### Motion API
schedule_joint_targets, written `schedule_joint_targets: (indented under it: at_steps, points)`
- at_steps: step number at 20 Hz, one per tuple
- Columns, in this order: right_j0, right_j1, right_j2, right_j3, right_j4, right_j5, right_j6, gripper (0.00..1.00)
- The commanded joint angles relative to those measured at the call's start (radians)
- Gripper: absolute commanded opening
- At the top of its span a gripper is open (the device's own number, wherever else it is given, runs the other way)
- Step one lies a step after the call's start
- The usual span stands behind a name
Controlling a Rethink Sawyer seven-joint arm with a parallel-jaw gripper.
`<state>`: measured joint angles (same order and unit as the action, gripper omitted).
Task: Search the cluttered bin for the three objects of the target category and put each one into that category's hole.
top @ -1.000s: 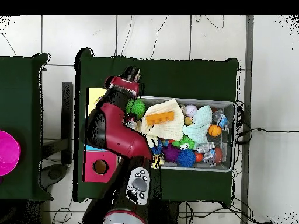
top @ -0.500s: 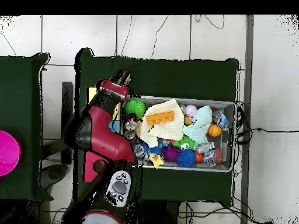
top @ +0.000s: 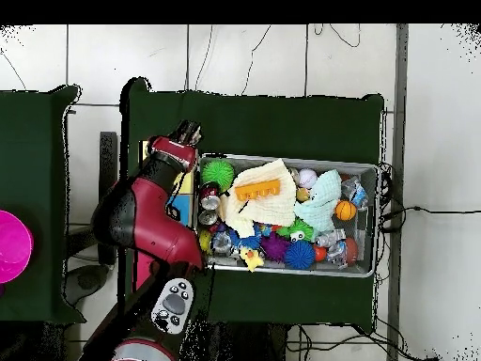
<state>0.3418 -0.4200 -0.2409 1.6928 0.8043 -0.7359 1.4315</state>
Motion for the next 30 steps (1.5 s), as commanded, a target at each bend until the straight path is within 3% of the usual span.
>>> schedule_joint_targets:
  at_steps: [1, 7, 14, 21, 30]
  points:
    - [0.013, 0.070, 0.011, 0.011, 0.089, -0.108, 0.227, 0.00]
    - [0.054, 0.071, 0.002, 0.043, 0.150, -0.114, 0.241, 0.00]
    - [0.108, 0.066, -0.010, 0.048, 0.254, -0.101, 0.195, 0.00]
    - [0.120, 0.073, -0.019, 0.019, 0.286, -0.067, 0.170, 0.00]
    - [0.124, 0.098, -0.015, 0.034, 0.249, -0.073, 0.248, 0.00]
